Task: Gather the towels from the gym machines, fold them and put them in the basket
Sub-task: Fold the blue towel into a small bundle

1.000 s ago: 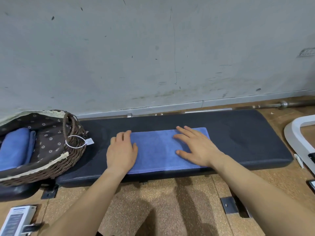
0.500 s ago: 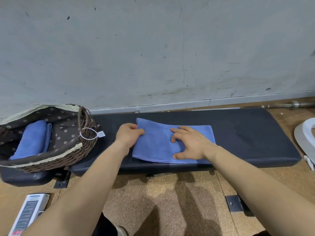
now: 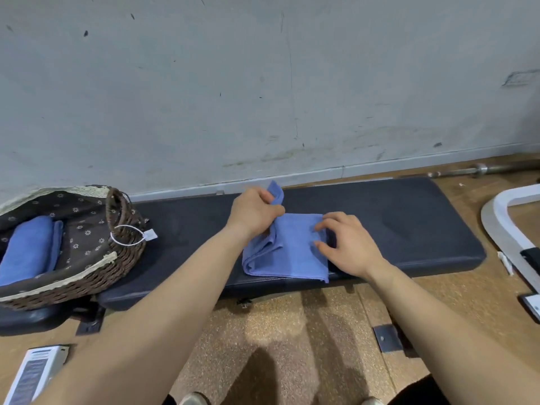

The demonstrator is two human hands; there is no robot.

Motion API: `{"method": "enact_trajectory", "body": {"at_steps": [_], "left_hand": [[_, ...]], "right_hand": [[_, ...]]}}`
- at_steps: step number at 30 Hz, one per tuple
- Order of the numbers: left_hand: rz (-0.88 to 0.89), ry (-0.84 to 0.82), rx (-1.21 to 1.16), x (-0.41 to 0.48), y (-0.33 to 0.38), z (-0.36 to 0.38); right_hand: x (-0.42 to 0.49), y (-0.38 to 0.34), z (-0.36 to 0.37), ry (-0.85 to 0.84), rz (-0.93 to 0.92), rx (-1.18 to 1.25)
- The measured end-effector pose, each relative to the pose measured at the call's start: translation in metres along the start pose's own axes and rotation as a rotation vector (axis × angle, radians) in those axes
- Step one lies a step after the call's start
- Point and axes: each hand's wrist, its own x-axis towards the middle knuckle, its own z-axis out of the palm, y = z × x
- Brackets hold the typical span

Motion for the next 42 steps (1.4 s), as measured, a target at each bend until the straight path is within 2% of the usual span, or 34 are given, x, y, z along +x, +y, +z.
{"method": "enact_trajectory", "body": {"at_steps": [5, 11, 13, 15, 17, 19, 21, 23, 26, 33, 35, 36, 38, 39, 42], "left_hand": [[0.070, -0.037, 0.216, -0.012, 0.011, 0.053], [0.097, -0.102, 0.356, -0.018, 0.014, 0.095], [0.099, -0.124, 0.395, -0.019, 0.012, 0.099], [0.111, -0.131, 0.308, -0.021, 0.010, 0.093], [0.167, -0.056, 0.210, -0.023, 0.002, 0.077], [0.316, 0.111, 0.336, -0.024, -0.014, 0.061], [0.456, 0.130, 0.513, -0.024, -0.033, 0.055], [0.500, 0.006, 0.719, -0.020, -0.051, 0.056], [0.435, -0.153, 0.848, -0.012, -0.071, 0.054], [0.431, -0.274, 0.688, -0.003, -0.083, 0.051], [0.432, -0.232, 0.525, -0.004, -0.085, 0.042], [0.421, -0.140, 0.448, -0.006, -0.085, 0.039], [0.308, 0.083, 0.396, -0.010, -0.086, 0.033], [0.203, 0.140, 0.412, -0.012, -0.083, 0.031], [-0.078, 0.022, 0.368, -0.011, -0.071, 0.030]], "right_hand": [[-0.022, 0.012, 0.017, -0.076, 0.066, -0.014], [-0.027, 0.022, 0.028, 0.002, 0.099, 0.182], [-0.026, 0.024, 0.028, 0.072, 0.159, 0.336], [-0.022, 0.024, 0.018, 0.207, 0.204, 0.407], [-0.017, 0.015, 0.005, 0.306, 0.164, 0.335], [-0.010, -0.003, 0.000, 0.301, 0.012, 0.174], [-0.003, -0.021, 0.007, 0.157, -0.136, 0.009], [0.001, -0.027, 0.023, -0.027, -0.156, -0.132], [0.000, -0.013, 0.041, -0.152, -0.100, -0.235], [0.001, -0.006, 0.037, -0.238, -0.093, -0.219], [0.006, -0.010, 0.026, -0.222, -0.137, -0.221], [0.009, -0.011, 0.020, -0.204, -0.174, -0.220], [0.015, -0.013, 0.009, -0.211, -0.248, -0.228], [0.017, -0.014, 0.006, -0.235, -0.272, -0.239], [0.018, -0.015, 0.003, -0.291, -0.294, -0.293]]}}
